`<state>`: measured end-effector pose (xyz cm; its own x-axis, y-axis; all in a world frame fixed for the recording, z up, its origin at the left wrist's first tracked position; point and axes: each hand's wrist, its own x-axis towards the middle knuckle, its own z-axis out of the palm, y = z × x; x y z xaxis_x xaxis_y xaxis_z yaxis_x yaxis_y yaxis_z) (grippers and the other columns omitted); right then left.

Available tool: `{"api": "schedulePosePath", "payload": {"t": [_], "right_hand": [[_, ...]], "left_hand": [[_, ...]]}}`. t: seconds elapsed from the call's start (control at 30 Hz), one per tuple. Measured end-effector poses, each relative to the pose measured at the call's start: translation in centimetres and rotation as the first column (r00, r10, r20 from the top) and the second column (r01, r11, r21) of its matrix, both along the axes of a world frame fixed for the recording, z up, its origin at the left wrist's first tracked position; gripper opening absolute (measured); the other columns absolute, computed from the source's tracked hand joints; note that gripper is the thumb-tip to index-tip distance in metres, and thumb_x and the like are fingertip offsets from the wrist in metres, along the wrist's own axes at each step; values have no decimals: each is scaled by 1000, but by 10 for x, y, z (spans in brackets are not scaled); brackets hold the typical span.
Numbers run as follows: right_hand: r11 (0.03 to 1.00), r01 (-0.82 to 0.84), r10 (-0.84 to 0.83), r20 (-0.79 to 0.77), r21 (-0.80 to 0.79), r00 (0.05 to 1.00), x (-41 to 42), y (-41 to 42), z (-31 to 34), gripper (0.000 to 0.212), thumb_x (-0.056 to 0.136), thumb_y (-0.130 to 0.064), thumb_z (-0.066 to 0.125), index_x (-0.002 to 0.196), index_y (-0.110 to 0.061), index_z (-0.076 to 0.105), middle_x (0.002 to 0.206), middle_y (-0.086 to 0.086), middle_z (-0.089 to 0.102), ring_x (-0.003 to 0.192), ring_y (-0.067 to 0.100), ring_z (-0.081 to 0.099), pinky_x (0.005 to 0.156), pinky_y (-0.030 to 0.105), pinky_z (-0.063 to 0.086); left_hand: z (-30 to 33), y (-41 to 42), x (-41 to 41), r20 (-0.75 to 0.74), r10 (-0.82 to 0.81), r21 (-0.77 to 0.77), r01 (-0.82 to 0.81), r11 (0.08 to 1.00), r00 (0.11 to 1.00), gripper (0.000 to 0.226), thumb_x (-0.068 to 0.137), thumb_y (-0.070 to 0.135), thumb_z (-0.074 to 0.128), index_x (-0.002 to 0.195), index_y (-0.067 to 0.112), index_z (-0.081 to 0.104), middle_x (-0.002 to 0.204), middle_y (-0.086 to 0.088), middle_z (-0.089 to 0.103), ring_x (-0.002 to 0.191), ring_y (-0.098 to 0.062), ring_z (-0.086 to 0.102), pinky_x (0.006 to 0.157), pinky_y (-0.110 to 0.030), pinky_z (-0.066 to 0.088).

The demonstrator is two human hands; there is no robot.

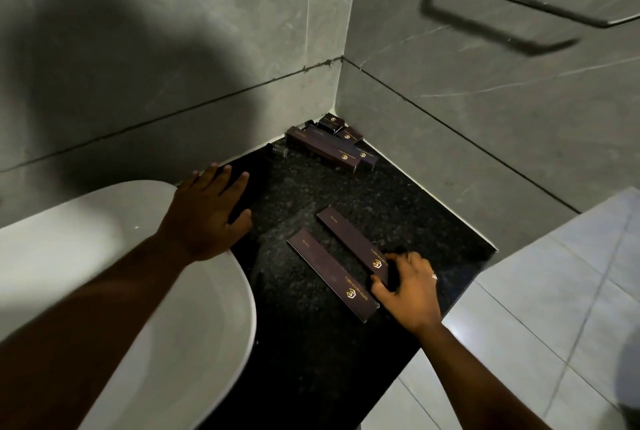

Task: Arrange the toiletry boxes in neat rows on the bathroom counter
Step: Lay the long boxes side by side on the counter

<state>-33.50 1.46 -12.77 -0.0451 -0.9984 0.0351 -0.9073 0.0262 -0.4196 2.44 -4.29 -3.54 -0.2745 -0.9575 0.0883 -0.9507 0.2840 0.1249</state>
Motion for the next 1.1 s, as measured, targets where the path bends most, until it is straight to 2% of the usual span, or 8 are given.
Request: {"api": "schedulePosePath", "payload": {"t": [0.2, 0.37, 0.6, 0.73, 0.8, 0.9, 1.0, 1.1], "right_hand": [[1000, 7, -7, 21, -2, 1000, -1, 0, -2, 56, 70, -57, 53, 114, -24, 62, 102, 3, 55, 99, 21, 48, 86, 37, 42], [1000, 11, -10, 41, -20, 999, -1, 1, -4, 47, 73, -50, 64, 111, -22, 63, 102, 2, 55, 99, 20, 48, 85, 38, 45], [1000, 3, -3, 29, -5, 1000, -2, 1, -5, 53, 73, -55, 61, 115, -22, 61, 104, 2, 54, 101, 19, 47, 88, 39, 45], [989, 142, -135, 182, -28, 974, -1, -16, 7, 73, 71, -66, 52, 124, -16, 58, 114, 9, 55, 110, 26, 47, 94, 39, 42], [983, 180, -168, 230, -30, 959, 5, -45, 20, 68, 76, -62, 57, 127, -16, 56, 120, 12, 54, 114, 29, 46, 97, 41, 41], [993, 98, -86, 170, -65, 982, 25, -103, 39, 63, 81, -56, 56, 130, -17, 52, 122, 11, 53, 113, 29, 45, 97, 43, 42], [996, -56, 56, 1, -65, 998, 52, -158, 50, 60, 82, -54, 55, 130, -18, 50, 127, 11, 53, 115, 33, 45, 96, 45, 42], [989, -149, 145, -167, -8, 975, 72, -198, 52, 65, 84, -46, 57, 139, -16, 40, 139, 12, 45, 124, 36, 40, 101, 49, 38]], "left_hand": [[1, 0, 0, 3, -2, 10, 2, 1000, 1000, 67, 83, 45, 36, 136, 5, 47, 134, -28, 50, 126, -47, 40, 100, -60, 29], [1, 1, -1, -1, -13, 7, 13, 1000, 1000, 66, 83, 44, 39, 133, 2, 50, 131, -30, 52, 123, -49, 42, 97, -61, 33], [3, 1, -1, 1, -15, 2, 15, 1000, 1000, 65, 83, 43, 39, 133, 2, 50, 131, -30, 52, 123, -48, 42, 97, -61, 34], [4, 0, -2, 5, -12, 17, 12, 1000, 1000, 67, 82, 44, 38, 134, 3, 49, 132, -29, 51, 125, -47, 41, 99, -60, 32], [3, 0, -1, 14, -17, 15, 17, 1000, 1000, 67, 82, 44, 37, 134, 3, 49, 133, -29, 51, 125, -47, 41, 99, -59, 32], [0, 1, -1, 7, -15, 12, 15, 1000, 1000, 67, 82, 44, 38, 135, 3, 48, 134, -28, 50, 127, -46, 39, 101, -58, 31], [-1, 2, -1, -2, -14, 0, 14, 1000, 1000, 67, 82, 43, 39, 136, 4, 47, 137, -26, 48, 129, -44, 38, 102, -58, 30], [-1, 1, 0, 3, -12, -10, 12, 1000, 1000, 67, 82, 43, 40, 137, 6, 46, 139, -25, 47, 132, -42, 36, 103, -57, 30]]}}
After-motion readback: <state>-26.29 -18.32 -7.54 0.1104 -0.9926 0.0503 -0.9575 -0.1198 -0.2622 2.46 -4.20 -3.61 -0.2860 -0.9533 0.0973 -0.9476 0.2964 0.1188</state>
